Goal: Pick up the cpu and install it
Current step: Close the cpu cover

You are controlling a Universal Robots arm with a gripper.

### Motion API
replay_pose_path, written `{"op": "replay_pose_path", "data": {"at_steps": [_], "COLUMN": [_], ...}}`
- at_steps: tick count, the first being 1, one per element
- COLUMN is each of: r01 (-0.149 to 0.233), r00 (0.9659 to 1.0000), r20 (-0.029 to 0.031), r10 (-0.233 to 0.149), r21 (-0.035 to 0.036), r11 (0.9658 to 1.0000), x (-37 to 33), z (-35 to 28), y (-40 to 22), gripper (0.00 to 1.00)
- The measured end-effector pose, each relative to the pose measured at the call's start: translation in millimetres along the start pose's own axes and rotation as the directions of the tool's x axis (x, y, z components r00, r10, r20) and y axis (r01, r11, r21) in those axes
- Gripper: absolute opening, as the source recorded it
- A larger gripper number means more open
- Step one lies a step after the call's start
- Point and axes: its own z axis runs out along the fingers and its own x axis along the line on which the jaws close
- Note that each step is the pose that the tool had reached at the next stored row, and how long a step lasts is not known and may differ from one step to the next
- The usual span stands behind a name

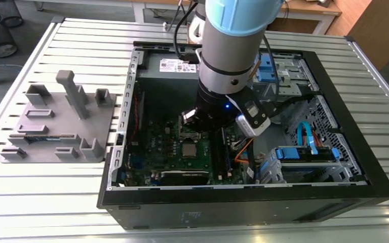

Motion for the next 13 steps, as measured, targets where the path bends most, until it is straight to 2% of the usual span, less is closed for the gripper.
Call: {"op": "replay_pose_path", "data": {"at_steps": [2, 3, 6, 7, 9, 10, 11, 13], "r01": [0.0, 0.0, 0.001, 0.001, 0.001, 0.001, 0.001, 0.0], "r00": [1.0, 0.9999, 0.9994, 0.9992, 0.9992, 0.9991, 0.9989, 0.9985], "r20": [0.0068, 0.0124, 0.0357, 0.0392, 0.0402, 0.0421, 0.0463, 0.054], "r10": [0.0, 0.0, -0.001, -0.001, -0.001, -0.001, 0.0, 0.002], "r21": [0.0014, 0.0025, 0.0045, 0.0048, 0.0049, 0.0006, -0.0144, -0.0493], "r11": [1.0, 1.0, 1.0, 1.0, 1.0, 1.0, 0.9999, 0.9988], "x": [0.1, 0.1, 0.0, -0.1, -0.4, -0.5, -0.5, -0.5], "z": [-0.1, -0.1, -0.2, -0.1, -0.1, -0.1, 0.0, -0.1], "y": [0.0, 0.0, 0.1, 0.6, 2.1, 2.4, 2.4, 2.5], "gripper": [0.11, 0.11, 0.11, 0.11, 0.11, 0.11, 0.11, 0.11]}}
